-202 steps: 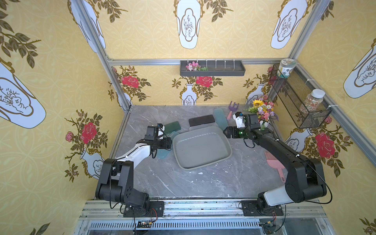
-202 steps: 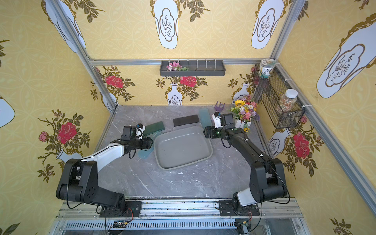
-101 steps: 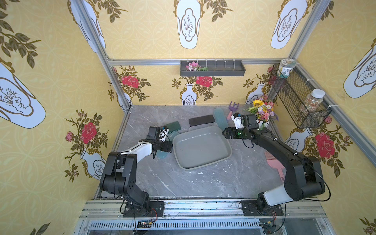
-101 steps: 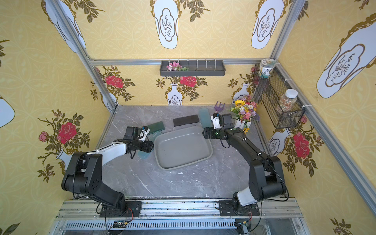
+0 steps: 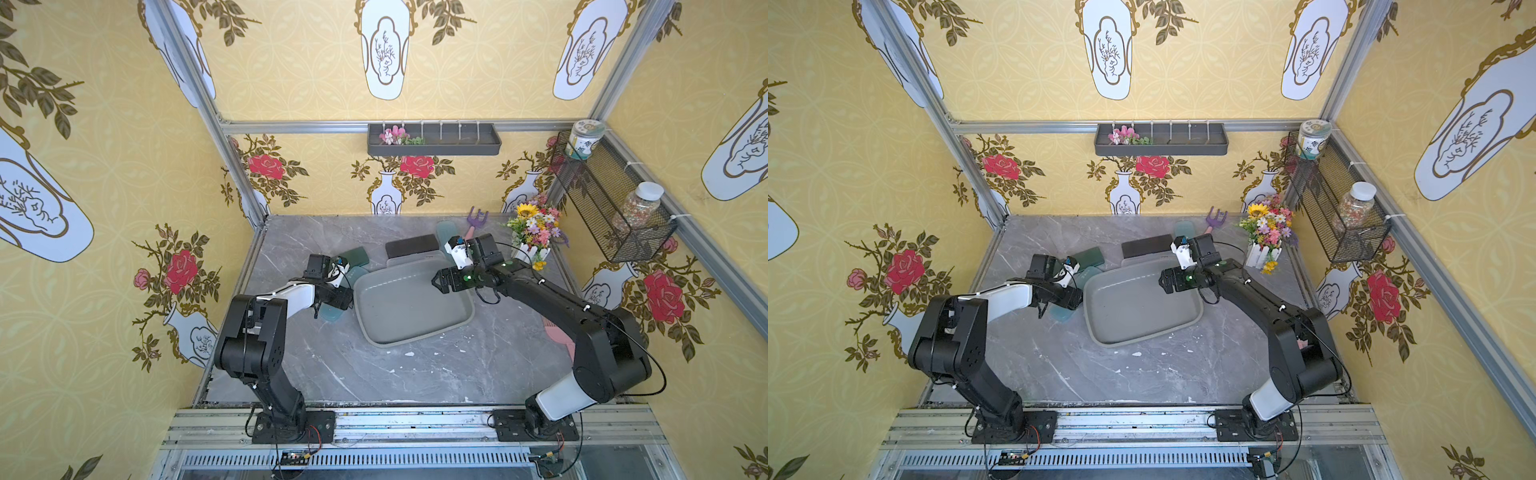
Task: Put the pencil case into the storage box
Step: Pick up the pencil case from the center of the board.
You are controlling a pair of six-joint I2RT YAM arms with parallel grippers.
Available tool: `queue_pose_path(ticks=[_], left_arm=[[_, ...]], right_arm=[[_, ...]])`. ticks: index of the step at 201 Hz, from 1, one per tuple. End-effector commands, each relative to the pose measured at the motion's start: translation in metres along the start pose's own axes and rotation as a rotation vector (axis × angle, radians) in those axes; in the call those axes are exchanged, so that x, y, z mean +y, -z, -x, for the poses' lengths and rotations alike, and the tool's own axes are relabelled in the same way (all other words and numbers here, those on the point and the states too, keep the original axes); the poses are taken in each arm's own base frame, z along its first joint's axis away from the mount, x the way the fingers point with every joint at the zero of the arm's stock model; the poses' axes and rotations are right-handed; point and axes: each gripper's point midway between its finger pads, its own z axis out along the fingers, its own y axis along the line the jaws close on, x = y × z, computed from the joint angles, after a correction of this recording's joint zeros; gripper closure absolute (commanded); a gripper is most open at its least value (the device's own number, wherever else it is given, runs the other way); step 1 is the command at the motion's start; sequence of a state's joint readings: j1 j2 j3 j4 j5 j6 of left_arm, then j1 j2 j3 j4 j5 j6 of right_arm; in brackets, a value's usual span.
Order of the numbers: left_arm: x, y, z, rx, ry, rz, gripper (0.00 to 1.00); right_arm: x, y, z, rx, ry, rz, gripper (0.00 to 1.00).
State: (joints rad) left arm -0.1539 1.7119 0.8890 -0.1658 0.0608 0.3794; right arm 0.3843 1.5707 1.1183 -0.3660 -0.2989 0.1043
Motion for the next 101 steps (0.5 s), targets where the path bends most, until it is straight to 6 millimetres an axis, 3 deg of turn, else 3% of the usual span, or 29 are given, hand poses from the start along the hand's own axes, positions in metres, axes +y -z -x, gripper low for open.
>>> queue_pose_path(ticks=[1,25,60,101], left_arm=[[0.002,-0.005,-0.016,0.07,-0.025,0.022,0.14],[-0.004,-0.006,-0.013,0.059,-0.035,-0.009,0.13],[-0.003,-0.017,-0.031,0.158,-0.047,0.01,0.13],[-0.004,-0.021,-0.039,0.2,-0.044,0.057,0.15]], right_arm=[[0.007,-0.003,0.008,-0.018,0.019,0.004,0.03],[0.011,-0.007,0.007,-0.013,0.028,0.007,0.03],[0.014,-0.01,0.007,-0.01,0.038,0.005,0.03],[0.014,-0.01,0.006,-0.011,0.041,-0.002,0.03]])
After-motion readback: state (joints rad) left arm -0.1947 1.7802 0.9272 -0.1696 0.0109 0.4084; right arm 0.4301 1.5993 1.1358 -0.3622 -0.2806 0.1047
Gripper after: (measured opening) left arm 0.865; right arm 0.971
